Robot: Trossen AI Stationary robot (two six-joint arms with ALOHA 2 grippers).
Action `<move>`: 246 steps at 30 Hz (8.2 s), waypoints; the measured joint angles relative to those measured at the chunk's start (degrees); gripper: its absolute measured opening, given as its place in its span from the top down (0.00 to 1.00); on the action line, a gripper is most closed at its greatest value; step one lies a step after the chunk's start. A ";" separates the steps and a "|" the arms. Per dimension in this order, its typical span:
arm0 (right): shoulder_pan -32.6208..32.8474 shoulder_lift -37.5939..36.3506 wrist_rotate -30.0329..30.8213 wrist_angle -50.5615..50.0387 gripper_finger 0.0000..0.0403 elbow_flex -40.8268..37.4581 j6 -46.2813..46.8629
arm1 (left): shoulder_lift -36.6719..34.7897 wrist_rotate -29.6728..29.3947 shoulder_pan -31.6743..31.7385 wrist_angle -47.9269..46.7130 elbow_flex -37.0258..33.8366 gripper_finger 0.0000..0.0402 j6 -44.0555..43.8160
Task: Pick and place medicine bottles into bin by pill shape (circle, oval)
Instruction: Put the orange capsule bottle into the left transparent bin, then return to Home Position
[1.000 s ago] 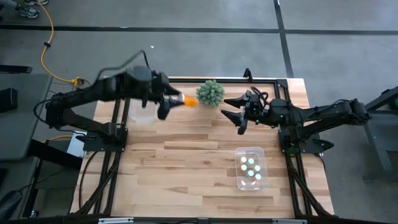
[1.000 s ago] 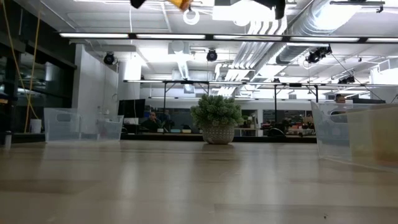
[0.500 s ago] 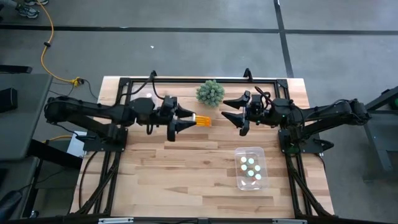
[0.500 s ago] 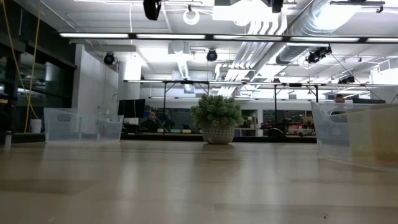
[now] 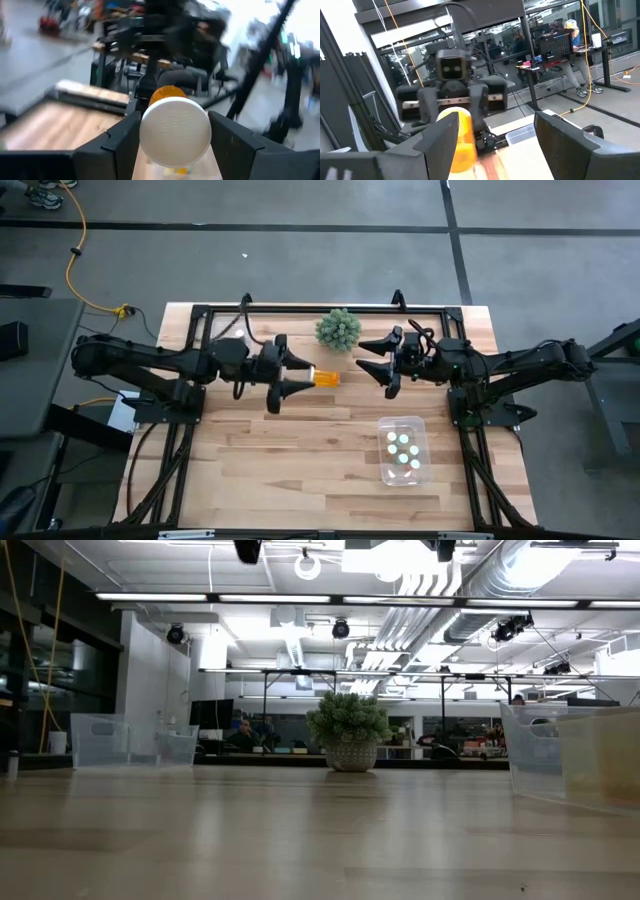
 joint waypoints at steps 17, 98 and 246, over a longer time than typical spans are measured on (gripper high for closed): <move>-0.05 0.00 0.32 -2.15 0.37 0.00 0.00 | 0.13 -13.46 -14.51 -0.55 0.07 0.51 75.29; -0.28 0.00 1.77 -5.67 0.37 0.00 1.73 | 14.96 1.20 47.22 -71.45 2.99 0.51 51.00; 0.39 -38.79 -18.84 -34.31 1.00 -9.05 3.04 | -66.93 -0.55 -2.34 -14.59 -49.53 1.00 -2.56</move>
